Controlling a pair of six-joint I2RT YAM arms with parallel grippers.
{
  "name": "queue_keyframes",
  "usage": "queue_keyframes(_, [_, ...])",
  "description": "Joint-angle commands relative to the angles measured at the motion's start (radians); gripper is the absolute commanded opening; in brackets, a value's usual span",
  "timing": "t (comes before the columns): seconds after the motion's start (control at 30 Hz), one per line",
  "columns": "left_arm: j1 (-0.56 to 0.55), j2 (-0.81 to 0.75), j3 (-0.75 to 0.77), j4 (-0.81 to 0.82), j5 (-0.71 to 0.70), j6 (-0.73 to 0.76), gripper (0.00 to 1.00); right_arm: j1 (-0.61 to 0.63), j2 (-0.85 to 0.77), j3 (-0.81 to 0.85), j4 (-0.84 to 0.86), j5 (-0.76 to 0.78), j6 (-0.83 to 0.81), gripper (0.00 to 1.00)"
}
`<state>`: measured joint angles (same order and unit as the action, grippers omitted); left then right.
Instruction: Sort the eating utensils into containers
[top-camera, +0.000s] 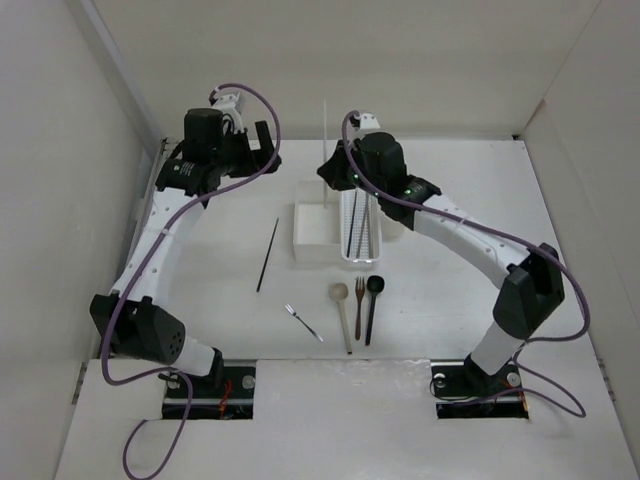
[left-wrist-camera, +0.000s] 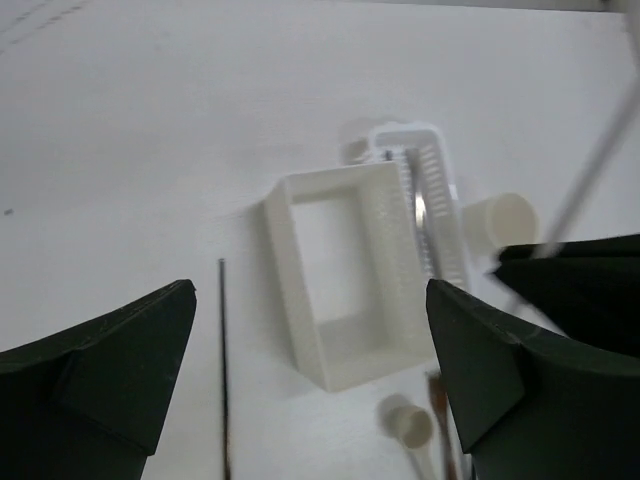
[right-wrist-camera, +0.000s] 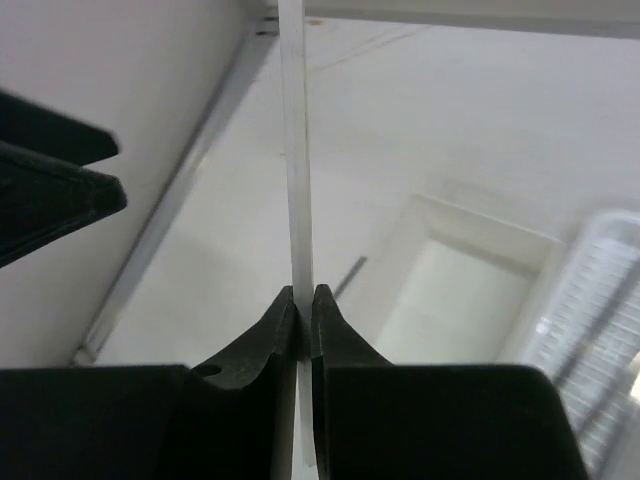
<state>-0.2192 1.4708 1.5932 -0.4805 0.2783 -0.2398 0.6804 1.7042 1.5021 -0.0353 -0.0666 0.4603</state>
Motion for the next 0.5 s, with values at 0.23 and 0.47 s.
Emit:
queue_keyframes(0.23, [0.064,-0.076,-0.375,0.043,-0.416,0.066,1.00,-0.038,-0.028,-0.134,-0.293,0.338,-0.043,0.00])
queue_keyframes(0.47, [0.064,-0.086,-0.384,0.052,-0.407,0.066,1.00,-0.113,0.072,-0.143,-0.249,0.238,0.019,0.00])
